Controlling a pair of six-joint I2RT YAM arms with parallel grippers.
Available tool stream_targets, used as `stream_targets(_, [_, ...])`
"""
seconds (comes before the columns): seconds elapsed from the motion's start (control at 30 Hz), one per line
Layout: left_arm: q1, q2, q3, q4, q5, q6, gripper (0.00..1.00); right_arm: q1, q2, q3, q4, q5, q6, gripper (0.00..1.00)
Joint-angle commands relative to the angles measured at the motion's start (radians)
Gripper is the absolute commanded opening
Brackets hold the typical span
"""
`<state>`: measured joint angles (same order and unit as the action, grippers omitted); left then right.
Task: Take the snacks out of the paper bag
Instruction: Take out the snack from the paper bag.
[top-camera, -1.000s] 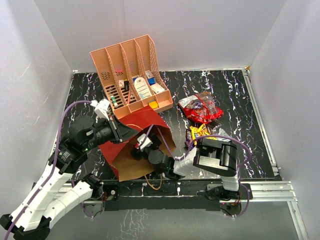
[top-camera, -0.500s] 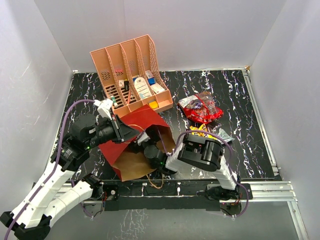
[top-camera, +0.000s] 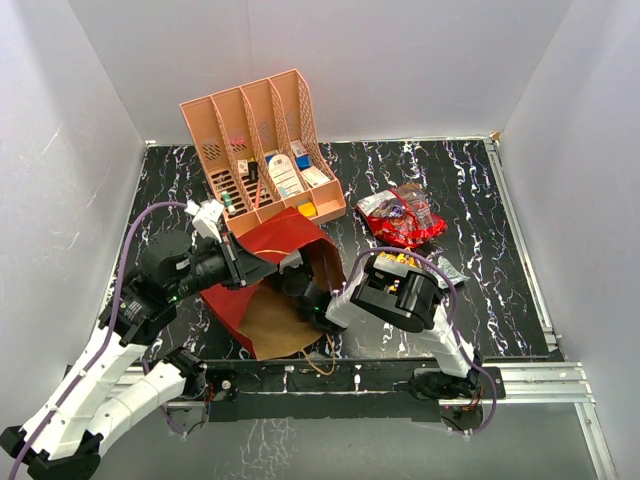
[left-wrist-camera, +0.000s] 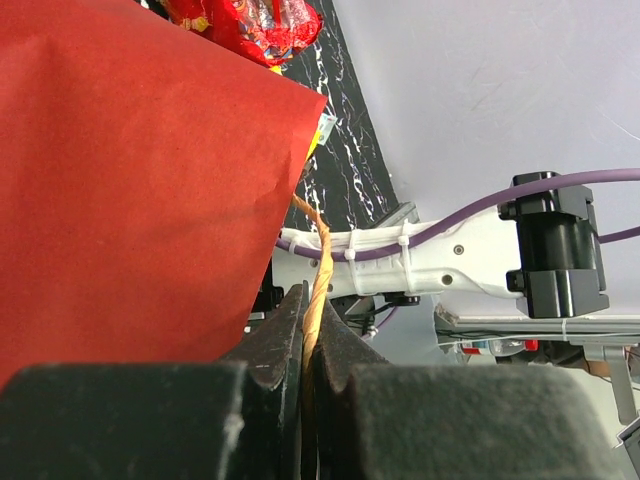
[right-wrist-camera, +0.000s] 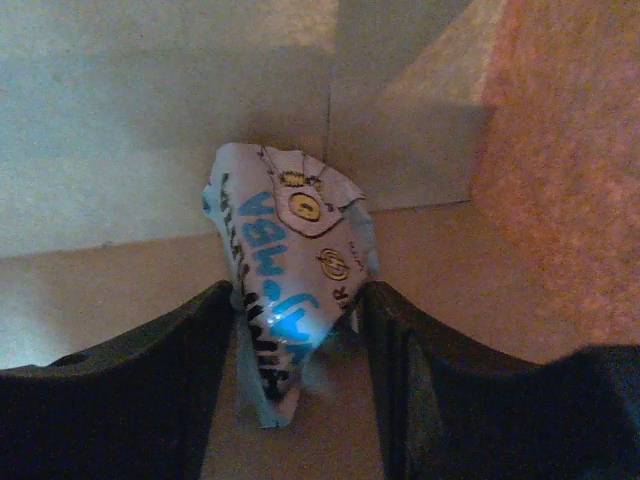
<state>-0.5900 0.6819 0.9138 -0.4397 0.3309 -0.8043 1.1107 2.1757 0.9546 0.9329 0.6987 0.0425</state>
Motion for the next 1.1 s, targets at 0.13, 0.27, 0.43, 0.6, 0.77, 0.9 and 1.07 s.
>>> stream_targets(0.13, [0.002,-0.001,0.012,0.001,0.007,0.003,0.0,-0.004,-0.122,-0.067,-0.124,-0.179,0.083,0.3])
stream_targets(0.27, [0.002,0.005,0.002,0.025,0.005,-0.009,0.0,0.009,-0.229,-0.11,-0.207,-0.281,0.082,0.21])
stream_targets(0.43, [0.002,0.013,-0.007,0.032,-0.013,-0.016,0.0,0.015,-0.409,-0.209,-0.275,-0.478,0.113,0.17])
stream_targets(0.6, [0.002,0.025,-0.011,0.053,-0.023,-0.027,0.0,0.02,-0.633,-0.305,-0.337,-0.736,0.154,0.17])
stream_targets(0.77, [0.002,0.049,-0.005,0.061,-0.024,-0.026,0.0,0.02,-0.829,-0.383,-0.393,-0.856,0.193,0.17])
stream_targets(0.9, [0.002,0.064,0.009,0.058,-0.038,-0.024,0.0,0.02,-0.972,-0.382,-0.503,-0.93,0.184,0.16])
stream_targets(1.07, [0.002,0.083,0.016,0.066,-0.03,-0.025,0.0,0.019,-1.216,-0.343,-0.757,-0.734,0.129,0.17])
